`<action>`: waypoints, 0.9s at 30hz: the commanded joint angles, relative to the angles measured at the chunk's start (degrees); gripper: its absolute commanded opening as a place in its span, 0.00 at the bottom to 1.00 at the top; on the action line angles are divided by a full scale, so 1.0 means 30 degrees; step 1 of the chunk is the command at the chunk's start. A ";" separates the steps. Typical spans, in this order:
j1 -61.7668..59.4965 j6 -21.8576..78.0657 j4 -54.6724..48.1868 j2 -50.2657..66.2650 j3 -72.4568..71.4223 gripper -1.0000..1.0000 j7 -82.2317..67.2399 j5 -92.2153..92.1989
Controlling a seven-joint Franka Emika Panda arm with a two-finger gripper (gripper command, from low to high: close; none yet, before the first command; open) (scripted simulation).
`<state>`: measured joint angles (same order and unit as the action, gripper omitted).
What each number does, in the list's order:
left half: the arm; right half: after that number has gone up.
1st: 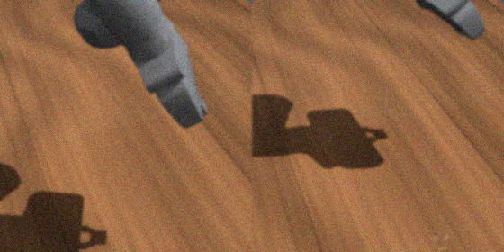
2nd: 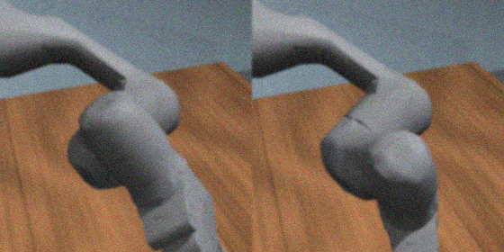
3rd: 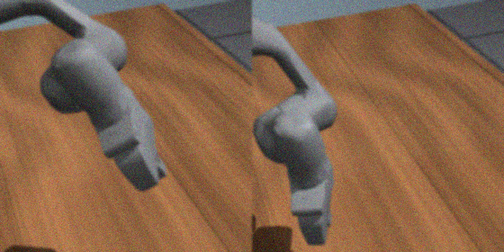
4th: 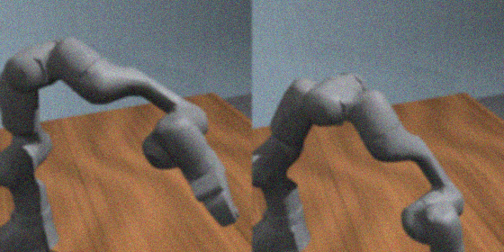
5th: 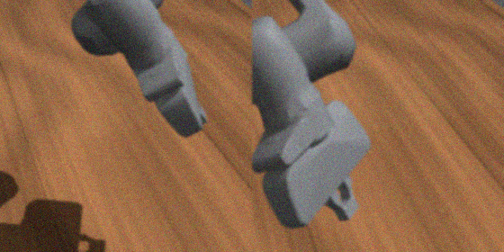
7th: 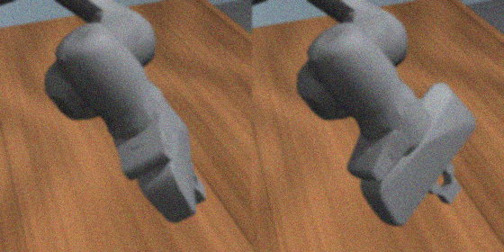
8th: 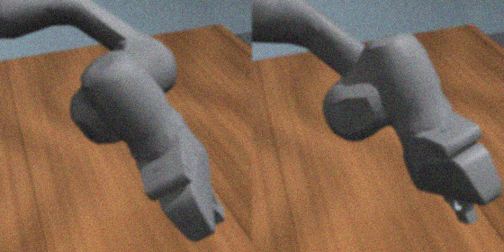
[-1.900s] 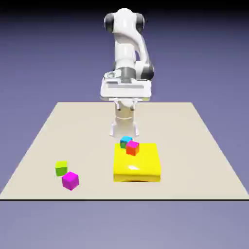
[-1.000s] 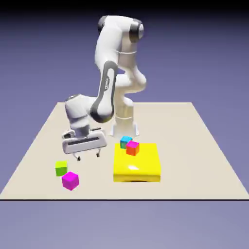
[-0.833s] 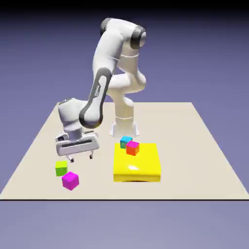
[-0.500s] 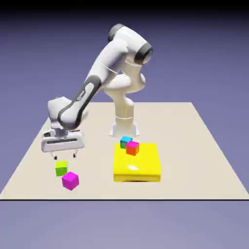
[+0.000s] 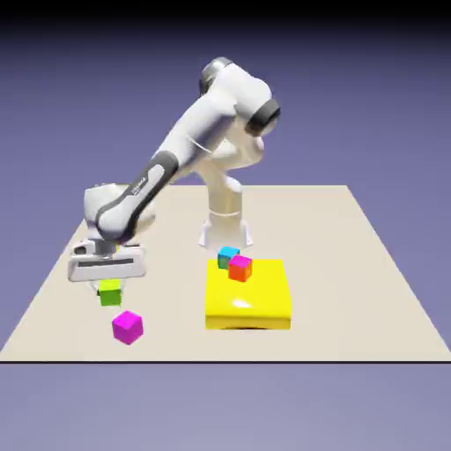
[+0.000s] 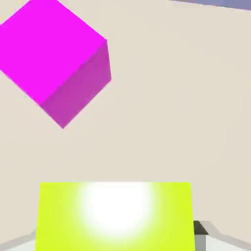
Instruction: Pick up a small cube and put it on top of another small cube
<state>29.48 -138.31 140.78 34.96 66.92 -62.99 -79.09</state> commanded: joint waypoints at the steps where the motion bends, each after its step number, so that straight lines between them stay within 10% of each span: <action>1: 0.0014 -0.0361 -0.0025 -0.0378 -0.0228 0.00 0.0821 0.0568; 16: 0.0241 -0.5472 -0.0378 -0.6050 -0.3606 0.00 1.3273 0.9305; 25: -0.3352 -0.5558 -0.2426 -0.1862 -0.8044 0.00 0.8721 0.2831; 26: -0.3353 -0.5558 -0.2427 -0.1861 -0.8044 1.00 0.8720 0.2831; 27: -0.3353 -0.5558 -0.2427 -0.1861 -0.8044 1.00 0.8720 0.2831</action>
<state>19.42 -154.98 133.51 29.38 42.78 -36.83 -70.60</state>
